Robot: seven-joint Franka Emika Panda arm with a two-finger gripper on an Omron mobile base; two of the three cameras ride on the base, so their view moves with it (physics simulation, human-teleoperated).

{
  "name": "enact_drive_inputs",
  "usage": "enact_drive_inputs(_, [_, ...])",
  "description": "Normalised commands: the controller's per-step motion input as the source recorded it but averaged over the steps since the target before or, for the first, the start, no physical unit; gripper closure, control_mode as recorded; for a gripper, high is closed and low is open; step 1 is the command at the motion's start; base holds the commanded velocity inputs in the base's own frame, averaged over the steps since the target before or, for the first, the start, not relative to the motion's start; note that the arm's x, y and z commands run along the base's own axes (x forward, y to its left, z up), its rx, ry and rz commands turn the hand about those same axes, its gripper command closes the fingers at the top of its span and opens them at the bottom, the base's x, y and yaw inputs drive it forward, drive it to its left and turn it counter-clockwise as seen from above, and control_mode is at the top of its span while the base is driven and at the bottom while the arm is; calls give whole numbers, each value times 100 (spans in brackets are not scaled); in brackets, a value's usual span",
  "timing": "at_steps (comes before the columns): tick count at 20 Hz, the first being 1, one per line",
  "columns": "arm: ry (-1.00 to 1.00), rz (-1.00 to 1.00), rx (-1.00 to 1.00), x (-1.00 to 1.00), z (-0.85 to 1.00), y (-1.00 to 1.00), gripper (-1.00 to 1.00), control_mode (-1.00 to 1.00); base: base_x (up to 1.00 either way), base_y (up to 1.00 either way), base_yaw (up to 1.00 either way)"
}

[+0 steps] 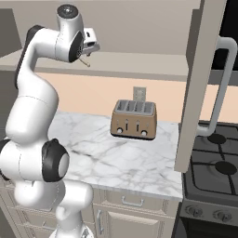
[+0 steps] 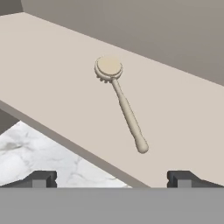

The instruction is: Open the cabinet. Pick the dish brush and place it next to the sink. Then close the cabinet.

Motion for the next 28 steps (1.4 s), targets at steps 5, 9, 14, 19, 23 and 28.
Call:
enact_drive_inputs(5, [0,0,0,21,-11,8,-100,-100,0,0,0])
enact_drive_inputs(9, [0,0,0,27,-14,1,-100,-100,0,0,0])
enact_drive_inputs(14, [0,0,0,29,-17,0,-100,-100,0,0,0])
enact_drive_inputs(19, [0,0,0,31,-3,0,-100,-100,0,0,0])
enact_drive_inputs(23, [0,0,0,30,0,1,-100,-100,0,0,0])
enact_drive_inputs(28, [0,0,0,35,0,3,-100,-100,0,0,0])
